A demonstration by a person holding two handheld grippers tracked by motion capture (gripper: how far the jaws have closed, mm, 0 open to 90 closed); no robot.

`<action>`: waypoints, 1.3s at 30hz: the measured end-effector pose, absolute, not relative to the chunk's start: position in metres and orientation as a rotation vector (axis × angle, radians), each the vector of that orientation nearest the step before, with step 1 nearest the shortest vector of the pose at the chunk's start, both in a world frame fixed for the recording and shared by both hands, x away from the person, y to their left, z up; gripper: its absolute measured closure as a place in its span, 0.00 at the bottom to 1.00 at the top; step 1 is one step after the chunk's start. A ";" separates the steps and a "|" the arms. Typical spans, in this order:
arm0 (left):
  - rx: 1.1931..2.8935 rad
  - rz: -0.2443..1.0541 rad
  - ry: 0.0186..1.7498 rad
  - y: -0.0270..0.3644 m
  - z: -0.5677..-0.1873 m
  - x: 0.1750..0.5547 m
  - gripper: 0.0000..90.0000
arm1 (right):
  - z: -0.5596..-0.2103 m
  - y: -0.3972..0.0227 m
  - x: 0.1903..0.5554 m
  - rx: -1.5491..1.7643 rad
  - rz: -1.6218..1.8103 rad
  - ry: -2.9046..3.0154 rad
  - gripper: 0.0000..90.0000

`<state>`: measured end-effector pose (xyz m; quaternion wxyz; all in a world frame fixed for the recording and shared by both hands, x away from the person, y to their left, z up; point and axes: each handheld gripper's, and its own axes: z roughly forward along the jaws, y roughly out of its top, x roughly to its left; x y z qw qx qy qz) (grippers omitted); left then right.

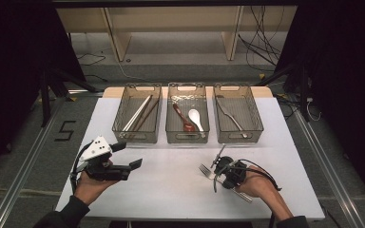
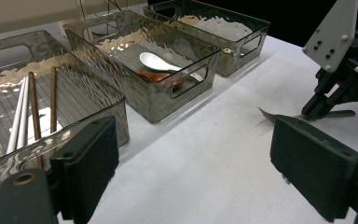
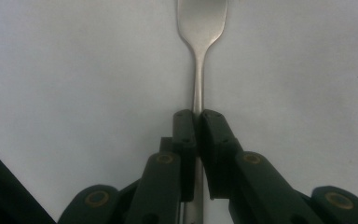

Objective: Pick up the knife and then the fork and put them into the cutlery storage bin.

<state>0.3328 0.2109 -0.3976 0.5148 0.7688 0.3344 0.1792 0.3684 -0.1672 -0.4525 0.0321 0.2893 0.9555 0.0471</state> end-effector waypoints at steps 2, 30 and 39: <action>1.847 0.429 0.804 0.211 -0.398 0.333 0.17 | -0.450 -0.168 0.369 0.895 0.153 2.933 0.94; 1.847 0.432 0.808 0.211 -0.398 0.333 0.17 | -0.403 -0.205 0.388 1.064 0.587 2.645 0.94; 1.849 0.434 0.812 0.211 -0.399 0.333 0.17 | -0.384 -0.220 0.401 1.124 0.719 2.539 0.94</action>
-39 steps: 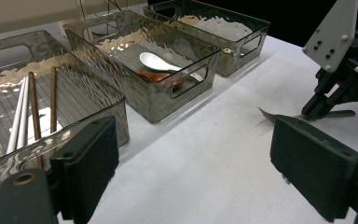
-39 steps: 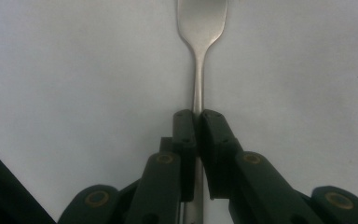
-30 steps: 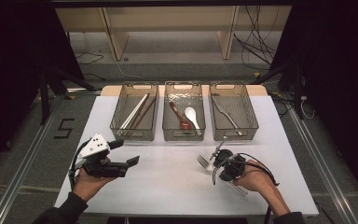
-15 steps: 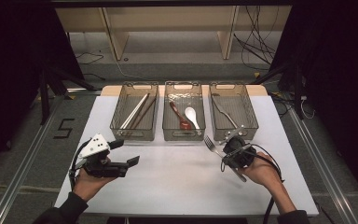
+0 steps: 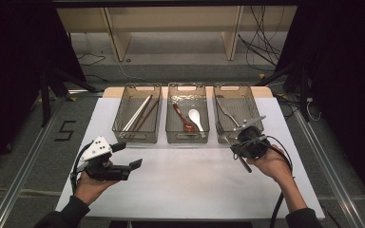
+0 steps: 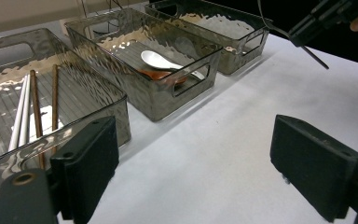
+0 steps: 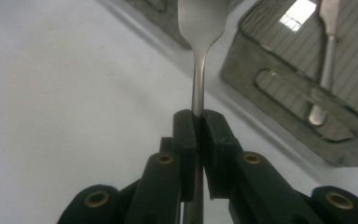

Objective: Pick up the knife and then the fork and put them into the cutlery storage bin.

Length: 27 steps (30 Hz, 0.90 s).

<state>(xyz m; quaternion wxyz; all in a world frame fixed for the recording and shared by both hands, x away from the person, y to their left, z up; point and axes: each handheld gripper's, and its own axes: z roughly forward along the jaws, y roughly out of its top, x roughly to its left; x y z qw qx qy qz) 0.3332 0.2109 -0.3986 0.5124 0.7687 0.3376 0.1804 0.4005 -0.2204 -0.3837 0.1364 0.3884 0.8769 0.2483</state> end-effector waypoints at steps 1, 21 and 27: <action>1.849 0.435 0.812 0.211 -0.399 0.333 0.17 | -0.382 -0.222 0.403 1.136 0.725 2.529 0.94; 1.849 0.431 0.816 0.210 -0.399 0.334 0.17 | -0.344 -0.249 0.441 1.234 0.862 2.282 0.94; 1.851 0.432 0.815 0.211 -0.399 0.334 0.17 | -0.334 -0.248 0.456 1.248 0.883 2.231 0.94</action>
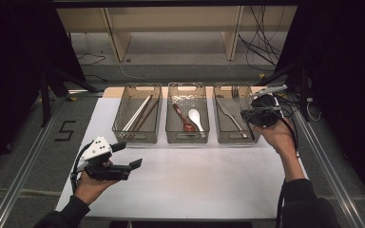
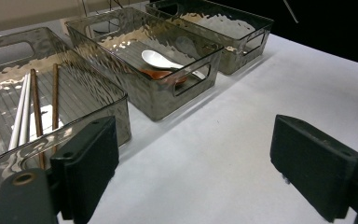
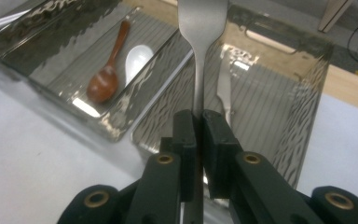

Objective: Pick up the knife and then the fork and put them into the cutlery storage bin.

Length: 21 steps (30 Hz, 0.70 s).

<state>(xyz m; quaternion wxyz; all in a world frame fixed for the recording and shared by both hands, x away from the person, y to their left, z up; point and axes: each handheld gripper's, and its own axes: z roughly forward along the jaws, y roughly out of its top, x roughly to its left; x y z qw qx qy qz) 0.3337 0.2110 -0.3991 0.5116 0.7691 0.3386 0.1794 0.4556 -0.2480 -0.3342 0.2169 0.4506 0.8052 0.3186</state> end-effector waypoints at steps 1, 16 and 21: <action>1.851 0.433 0.814 0.211 -0.399 0.334 0.17 | -0.333 -0.248 0.458 1.247 0.880 2.225 0.94; 1.850 0.430 0.813 0.211 -0.399 0.334 0.17 | -0.333 -0.242 0.498 1.288 0.872 2.154 0.94; 1.847 0.430 0.811 0.211 -0.399 0.334 0.17 | -0.340 -0.243 0.508 1.316 0.856 2.145 0.94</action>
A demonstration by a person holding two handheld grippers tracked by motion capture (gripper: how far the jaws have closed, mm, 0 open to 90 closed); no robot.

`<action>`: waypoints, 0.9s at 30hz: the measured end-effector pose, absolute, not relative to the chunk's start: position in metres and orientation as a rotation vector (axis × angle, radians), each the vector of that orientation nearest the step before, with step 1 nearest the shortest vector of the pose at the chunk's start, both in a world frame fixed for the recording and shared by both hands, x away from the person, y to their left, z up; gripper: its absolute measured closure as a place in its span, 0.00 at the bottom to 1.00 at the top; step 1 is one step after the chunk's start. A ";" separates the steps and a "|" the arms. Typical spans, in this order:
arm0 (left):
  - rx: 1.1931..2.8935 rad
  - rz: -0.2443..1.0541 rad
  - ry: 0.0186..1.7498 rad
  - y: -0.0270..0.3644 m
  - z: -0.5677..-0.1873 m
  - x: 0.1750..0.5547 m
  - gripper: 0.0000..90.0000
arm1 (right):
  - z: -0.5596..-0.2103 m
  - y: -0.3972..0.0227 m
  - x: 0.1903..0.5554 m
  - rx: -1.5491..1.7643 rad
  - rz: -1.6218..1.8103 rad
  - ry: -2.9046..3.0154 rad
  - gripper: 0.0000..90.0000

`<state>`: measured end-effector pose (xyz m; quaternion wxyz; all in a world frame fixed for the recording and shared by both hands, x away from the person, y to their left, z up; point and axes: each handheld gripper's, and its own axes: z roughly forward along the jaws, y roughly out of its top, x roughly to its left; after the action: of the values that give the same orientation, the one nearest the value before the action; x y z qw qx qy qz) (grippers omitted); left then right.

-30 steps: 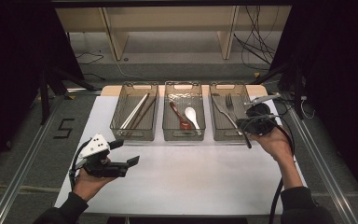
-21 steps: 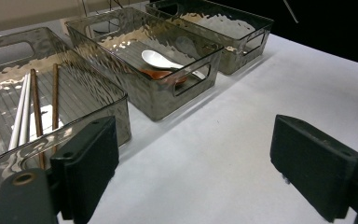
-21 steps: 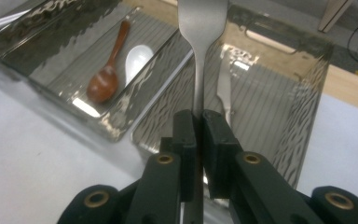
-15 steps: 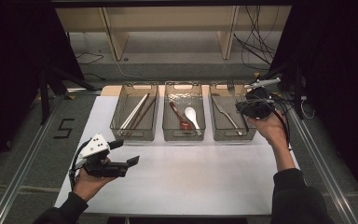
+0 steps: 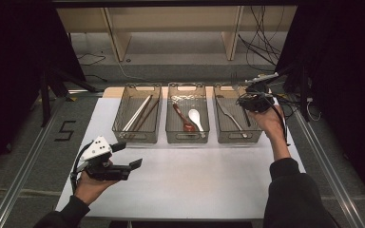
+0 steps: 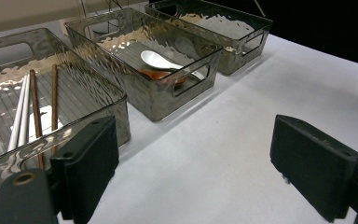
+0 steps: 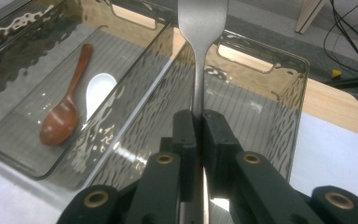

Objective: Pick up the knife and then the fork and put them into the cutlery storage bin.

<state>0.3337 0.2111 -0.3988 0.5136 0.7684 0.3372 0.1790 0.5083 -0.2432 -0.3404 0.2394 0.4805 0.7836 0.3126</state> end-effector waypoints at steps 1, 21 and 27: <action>1.848 0.431 0.811 0.211 -0.399 0.334 0.17 | -0.341 -0.244 0.510 1.321 0.856 2.141 0.94; 1.853 0.432 0.804 0.211 -0.398 0.333 0.17 | -0.363 -0.239 0.522 1.367 0.816 2.152 0.94; 1.850 0.430 0.806 0.210 -0.399 0.333 0.17 | -0.366 -0.239 0.524 1.366 0.805 2.153 0.94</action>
<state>0.3332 0.2104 -0.3986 0.5134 0.7694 0.3353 0.1789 0.5237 -0.2389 -0.3658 0.2318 0.4968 0.7833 0.2929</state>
